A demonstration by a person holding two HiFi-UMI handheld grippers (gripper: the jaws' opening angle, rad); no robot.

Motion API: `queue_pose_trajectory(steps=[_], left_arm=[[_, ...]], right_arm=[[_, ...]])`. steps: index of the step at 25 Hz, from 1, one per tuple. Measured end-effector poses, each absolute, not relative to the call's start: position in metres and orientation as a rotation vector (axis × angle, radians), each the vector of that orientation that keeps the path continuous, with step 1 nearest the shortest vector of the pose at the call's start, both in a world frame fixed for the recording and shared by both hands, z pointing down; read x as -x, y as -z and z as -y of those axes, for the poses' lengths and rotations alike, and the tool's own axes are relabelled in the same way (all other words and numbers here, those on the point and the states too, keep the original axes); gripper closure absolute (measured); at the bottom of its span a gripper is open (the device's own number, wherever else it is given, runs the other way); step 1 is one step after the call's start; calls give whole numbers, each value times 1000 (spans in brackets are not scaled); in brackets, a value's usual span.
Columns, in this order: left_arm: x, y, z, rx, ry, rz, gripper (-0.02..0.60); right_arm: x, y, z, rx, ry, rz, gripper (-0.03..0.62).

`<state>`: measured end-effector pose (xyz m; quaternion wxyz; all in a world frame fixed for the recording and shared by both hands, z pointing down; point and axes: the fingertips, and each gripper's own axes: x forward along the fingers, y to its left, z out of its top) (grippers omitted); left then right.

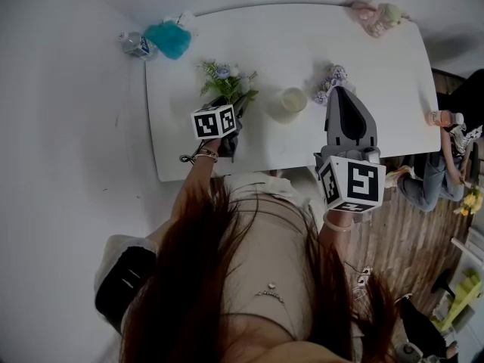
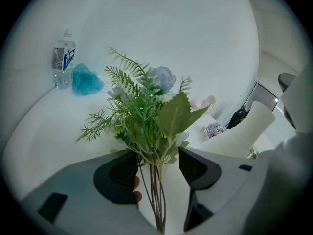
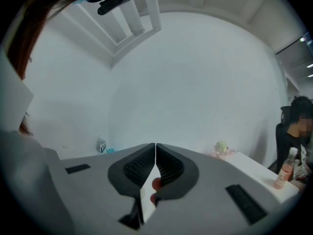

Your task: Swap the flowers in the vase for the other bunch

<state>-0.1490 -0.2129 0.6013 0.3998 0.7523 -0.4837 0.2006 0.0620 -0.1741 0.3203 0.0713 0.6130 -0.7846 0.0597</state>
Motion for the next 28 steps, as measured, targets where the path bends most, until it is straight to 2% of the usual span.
queue_pose_trajectory(steps=[19, 28], left_arm=[[165, -559, 181, -2034, -500, 1209, 330], [171, -516, 168, -2091, -430, 1322, 394]], right_arm=[[-24, -310, 141, -1899, -177, 2365, 566], [-24, -305, 130, -1871, -163, 2425, 566]])
